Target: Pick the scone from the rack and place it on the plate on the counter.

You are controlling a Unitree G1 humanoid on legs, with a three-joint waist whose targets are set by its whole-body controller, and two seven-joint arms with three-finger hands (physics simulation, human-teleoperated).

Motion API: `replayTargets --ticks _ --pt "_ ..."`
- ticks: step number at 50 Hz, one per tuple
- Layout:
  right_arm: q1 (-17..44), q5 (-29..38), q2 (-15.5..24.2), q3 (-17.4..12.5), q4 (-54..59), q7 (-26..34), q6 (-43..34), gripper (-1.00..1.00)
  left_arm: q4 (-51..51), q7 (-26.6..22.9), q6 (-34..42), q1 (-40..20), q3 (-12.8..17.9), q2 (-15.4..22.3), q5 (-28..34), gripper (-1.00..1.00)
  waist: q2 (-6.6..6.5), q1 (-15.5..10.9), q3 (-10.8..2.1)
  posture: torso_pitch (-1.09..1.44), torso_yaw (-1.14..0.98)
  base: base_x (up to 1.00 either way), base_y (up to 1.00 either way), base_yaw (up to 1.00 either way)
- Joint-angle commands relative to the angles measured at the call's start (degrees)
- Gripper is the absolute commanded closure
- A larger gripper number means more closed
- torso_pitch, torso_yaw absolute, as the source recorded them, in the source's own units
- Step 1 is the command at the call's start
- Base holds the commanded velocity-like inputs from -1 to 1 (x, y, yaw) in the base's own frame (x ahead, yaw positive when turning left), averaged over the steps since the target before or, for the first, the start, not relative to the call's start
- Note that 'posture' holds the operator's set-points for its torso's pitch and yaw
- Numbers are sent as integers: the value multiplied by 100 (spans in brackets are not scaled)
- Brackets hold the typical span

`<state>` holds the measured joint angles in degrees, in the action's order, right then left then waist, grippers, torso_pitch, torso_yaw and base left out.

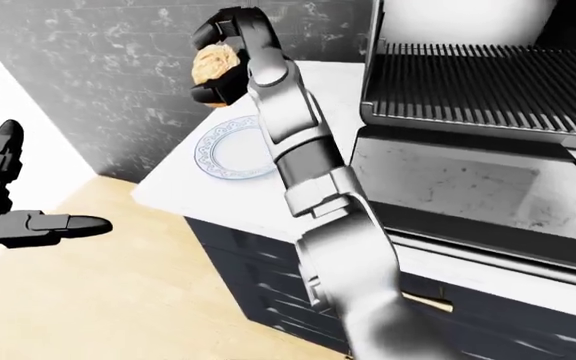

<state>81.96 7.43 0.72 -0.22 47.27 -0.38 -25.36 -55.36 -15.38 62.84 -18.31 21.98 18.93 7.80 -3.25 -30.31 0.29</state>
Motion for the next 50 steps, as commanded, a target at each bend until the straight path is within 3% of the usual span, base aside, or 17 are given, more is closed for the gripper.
replayTargets --ticks 1,17,29,50 --pt "240 54 47 -45 -190 -50 258 100 -129 26 -155 -110 76 73 43 -100 -23 -26 -156 0 51 0 0 0" --pt "56 191 331 -166 294 -208 587 100 50 85 -234 -256 -53 98 76 -100 21 -301 -200 0 52 0 0 0" --pt "26 188 350 -232 1199 -399 1175 100 83 107 -324 -191 -49 40 69 -100 22 -348 -242 0 52 0 0 0" --pt "-273 263 368 -217 1372 -514 1323 100 -71 36 -225 -109 11 62 89 -100 44 -425 -263 0 52 0 0 0"
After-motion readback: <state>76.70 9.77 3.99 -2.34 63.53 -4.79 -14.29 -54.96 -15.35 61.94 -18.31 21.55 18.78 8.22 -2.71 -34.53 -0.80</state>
